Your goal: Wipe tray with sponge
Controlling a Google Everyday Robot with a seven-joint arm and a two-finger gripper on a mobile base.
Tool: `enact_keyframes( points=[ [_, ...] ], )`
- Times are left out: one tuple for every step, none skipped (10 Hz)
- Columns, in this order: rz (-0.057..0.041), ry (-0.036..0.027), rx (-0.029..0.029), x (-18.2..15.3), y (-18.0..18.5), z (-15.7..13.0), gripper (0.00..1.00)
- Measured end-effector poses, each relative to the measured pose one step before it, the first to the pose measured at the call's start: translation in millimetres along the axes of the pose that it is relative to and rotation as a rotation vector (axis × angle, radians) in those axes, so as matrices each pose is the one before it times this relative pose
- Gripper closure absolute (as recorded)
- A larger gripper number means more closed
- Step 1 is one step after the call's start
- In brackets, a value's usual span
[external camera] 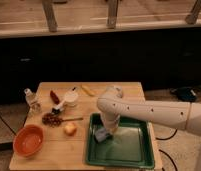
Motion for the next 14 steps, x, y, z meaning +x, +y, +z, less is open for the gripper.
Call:
enact_keyframes(
  points=[
    [0.01361, 0.00097, -0.00469, 3.65, 10.92, -0.30, 0.95],
    [0.01711, 0.00510, -0.00270, 10.30, 10.26, -0.58, 0.95],
    [0.01512, 0.00559, 0.00446, 11.84, 7.19, -1.95, 0.95],
    [0.02781, 0.01035, 0.00304, 25.18, 13.18, -2.76, 0.95],
    [0.00853, 0.00379, 0.00500, 11.83, 2.71, -1.97, 0.95],
    [0.00448, 0.00541, 0.00805, 12.27, -0.22, -2.47, 0.95],
    [0.00295, 0.00373, 0.00677, 7.63, -2.26, -2.19, 0.95],
    [-0.00843, -0.00109, 0.00749, 2.61, -4.68, -1.67, 0.95],
    [-0.01236, -0.00280, 0.00350, -1.84, -4.53, -1.08, 0.95],
    [-0.01910, -0.00482, 0.00354, -6.35, -6.05, -0.93, 0.95],
    [-0.03483, -0.00905, 0.00413, -15.05, -9.63, -1.61, 0.95],
    [-0.03225, -0.00959, 0.00029, -15.83, -7.31, -0.09, 0.95],
    [-0.02784, -0.01269, -0.00113, -18.99, -7.03, 0.83, 0.95],
    [-0.02346, -0.01309, -0.00706, -18.35, -1.45, 2.11, 0.95]
  ],
)
